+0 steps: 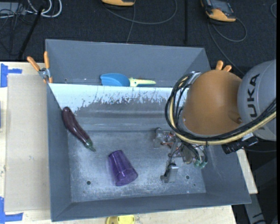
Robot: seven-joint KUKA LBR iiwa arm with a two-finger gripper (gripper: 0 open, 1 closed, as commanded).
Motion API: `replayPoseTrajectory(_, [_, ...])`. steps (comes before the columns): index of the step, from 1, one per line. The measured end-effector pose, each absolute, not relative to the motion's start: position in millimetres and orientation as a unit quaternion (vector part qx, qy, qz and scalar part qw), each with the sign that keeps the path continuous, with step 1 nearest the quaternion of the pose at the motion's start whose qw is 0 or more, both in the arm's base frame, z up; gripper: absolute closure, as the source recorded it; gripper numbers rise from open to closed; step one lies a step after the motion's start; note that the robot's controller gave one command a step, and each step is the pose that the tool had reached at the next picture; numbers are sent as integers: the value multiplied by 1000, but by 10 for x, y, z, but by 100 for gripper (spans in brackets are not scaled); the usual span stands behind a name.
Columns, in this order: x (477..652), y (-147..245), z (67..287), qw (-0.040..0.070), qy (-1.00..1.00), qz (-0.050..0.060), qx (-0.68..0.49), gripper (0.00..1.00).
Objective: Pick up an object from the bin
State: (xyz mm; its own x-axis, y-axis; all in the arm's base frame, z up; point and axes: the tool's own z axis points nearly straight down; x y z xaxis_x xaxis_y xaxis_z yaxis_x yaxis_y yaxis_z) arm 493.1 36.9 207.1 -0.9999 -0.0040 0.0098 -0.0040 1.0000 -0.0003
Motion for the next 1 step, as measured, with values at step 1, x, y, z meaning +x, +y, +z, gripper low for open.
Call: replayPoseTrajectory(1, [4946, 367, 2115, 1, -1000, 0, 1, 0])
